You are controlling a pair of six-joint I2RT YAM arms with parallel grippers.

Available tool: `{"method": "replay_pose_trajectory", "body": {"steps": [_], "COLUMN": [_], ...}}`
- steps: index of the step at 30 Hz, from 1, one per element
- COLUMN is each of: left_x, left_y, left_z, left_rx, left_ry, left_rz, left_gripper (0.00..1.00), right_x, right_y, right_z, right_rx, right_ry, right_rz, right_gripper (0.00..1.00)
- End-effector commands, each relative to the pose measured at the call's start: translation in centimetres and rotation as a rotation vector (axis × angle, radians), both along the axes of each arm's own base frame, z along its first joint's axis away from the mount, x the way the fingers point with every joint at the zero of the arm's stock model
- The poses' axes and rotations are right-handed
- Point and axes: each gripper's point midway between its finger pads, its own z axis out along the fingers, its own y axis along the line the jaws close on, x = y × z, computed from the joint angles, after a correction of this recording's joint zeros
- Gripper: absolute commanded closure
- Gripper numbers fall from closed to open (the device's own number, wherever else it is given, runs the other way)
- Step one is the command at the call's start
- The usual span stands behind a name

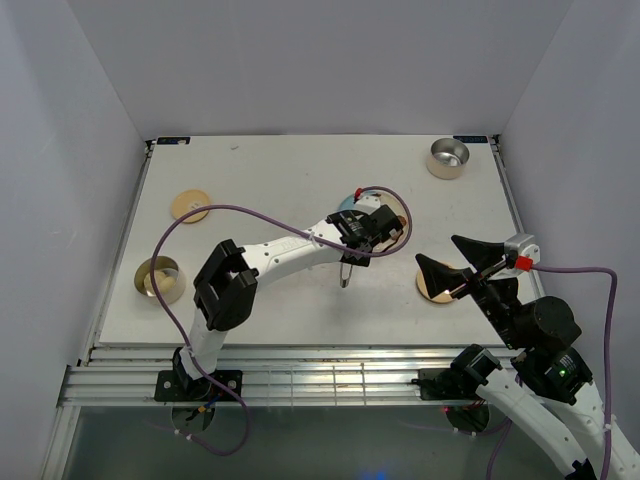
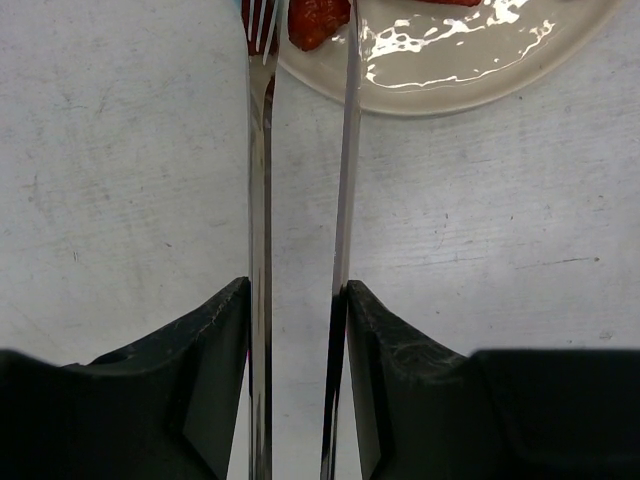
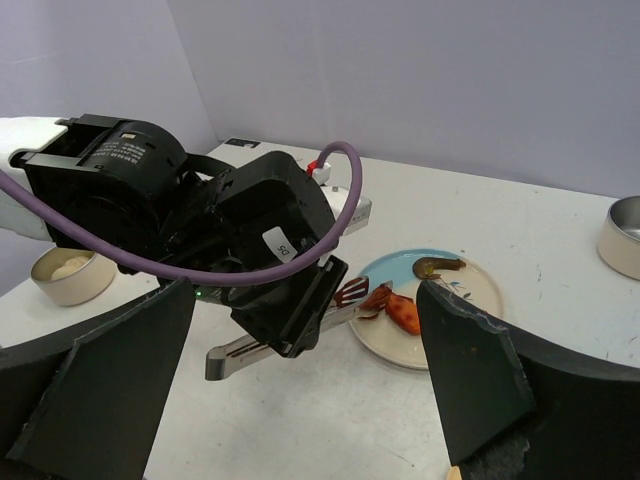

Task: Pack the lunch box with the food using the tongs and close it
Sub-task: Pick up the fake food from the plate.

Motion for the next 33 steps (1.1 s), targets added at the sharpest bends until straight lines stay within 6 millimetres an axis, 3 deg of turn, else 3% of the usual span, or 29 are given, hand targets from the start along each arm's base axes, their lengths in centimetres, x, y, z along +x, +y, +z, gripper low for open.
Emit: {"method": "replay_pose_trajectory", "body": {"steps": [1, 10, 21, 33], "left_x": [0.0, -0.3, 0.4, 0.1], "left_y": [-0.8, -0.2, -1.3, -1.2], "left_z": [1.2, 1.3, 1.6, 1.2], "left_rx": [-0.034, -0.008, -0.003, 0.000], "left_ry": [-0.013, -0.019, -0.017, 0.001], "left_rz": [0.000, 0.019, 0.023, 0.029], "left_gripper": [0.49, 0.51, 0.51, 0.52], "right_x": [-0.4, -0.3, -0.3, -0.4], "right_y": [-0.8, -0.8, -0.9, -1.1], "right_z": [2.4, 2.3, 2.4, 2.5], "right_rx": [0.032, 0.033, 0.031, 0.035], "right_ry": [-0.059, -0.056, -0.059, -0.062], "right_rz": [-0.018, -0.022, -0.027, -0.032], "right_gripper": [0.03, 0.03, 0.03, 0.03]}}
